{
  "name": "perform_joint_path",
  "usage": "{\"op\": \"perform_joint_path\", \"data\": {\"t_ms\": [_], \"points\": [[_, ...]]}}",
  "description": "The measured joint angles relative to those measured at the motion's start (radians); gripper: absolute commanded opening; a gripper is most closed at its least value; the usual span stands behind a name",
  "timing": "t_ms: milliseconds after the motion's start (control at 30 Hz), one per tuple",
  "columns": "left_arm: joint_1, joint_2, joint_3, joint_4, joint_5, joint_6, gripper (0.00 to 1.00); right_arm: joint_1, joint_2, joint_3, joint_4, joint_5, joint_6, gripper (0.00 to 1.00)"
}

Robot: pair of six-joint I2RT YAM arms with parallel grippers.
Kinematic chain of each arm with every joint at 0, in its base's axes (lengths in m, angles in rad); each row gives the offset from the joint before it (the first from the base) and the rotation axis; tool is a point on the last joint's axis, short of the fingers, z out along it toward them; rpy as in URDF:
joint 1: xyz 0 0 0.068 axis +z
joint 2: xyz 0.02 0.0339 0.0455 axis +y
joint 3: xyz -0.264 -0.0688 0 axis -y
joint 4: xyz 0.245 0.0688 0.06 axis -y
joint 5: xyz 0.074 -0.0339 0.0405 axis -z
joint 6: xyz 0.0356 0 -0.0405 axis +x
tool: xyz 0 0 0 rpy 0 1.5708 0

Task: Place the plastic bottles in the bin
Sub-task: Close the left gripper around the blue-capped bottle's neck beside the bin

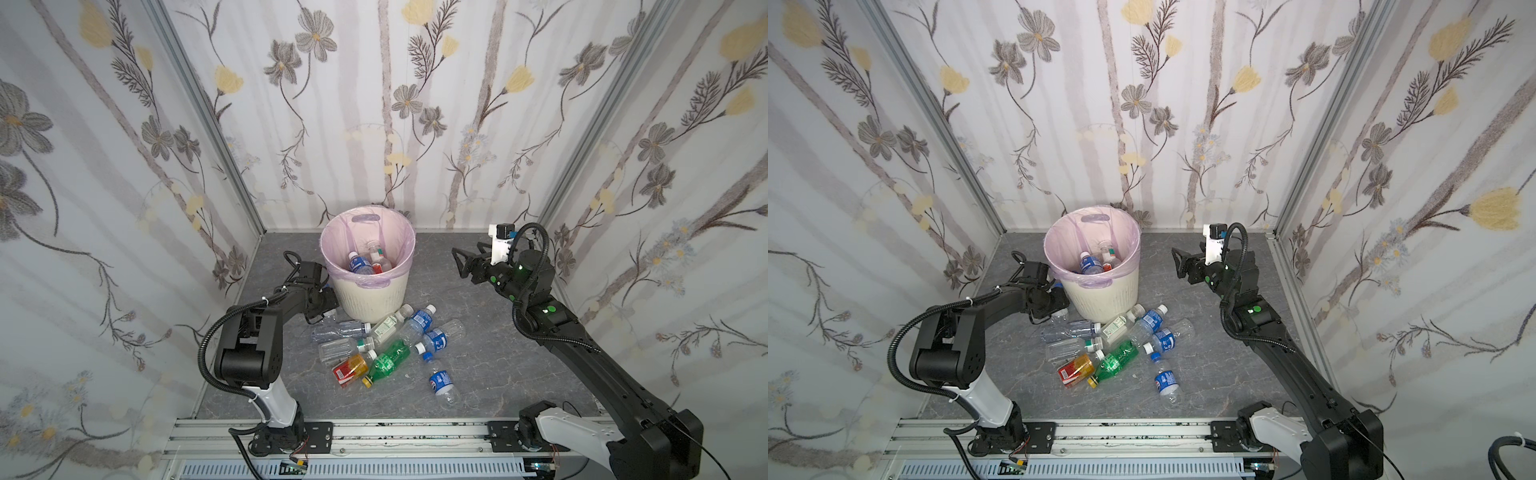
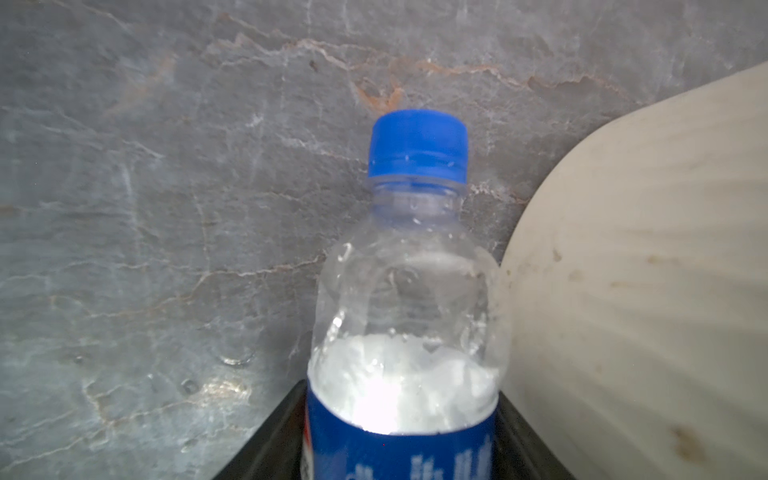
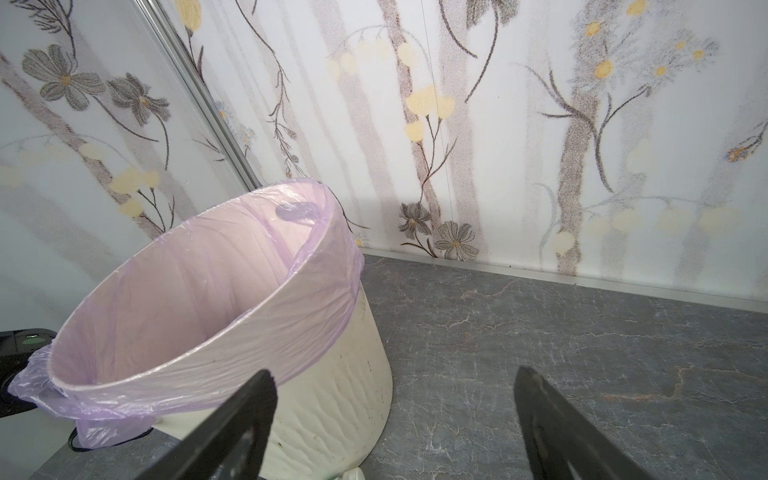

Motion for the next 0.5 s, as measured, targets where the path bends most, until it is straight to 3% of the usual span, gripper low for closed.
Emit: {"op": "perform_joint_path", "data": {"t_ms": [333,500], "points": [[0.000,-0.008,-0.021,0.040,-0.027,-0.011,0.53,-0.001,0.000,0.005,-0.011,0.001,0.000,0.90],[0.006,-0.081,-0.036,0.028,-0.072,-0.019,0.52,-0.007,-0.003,0.007,-0.016,0.002,0.000,0.90]]}}
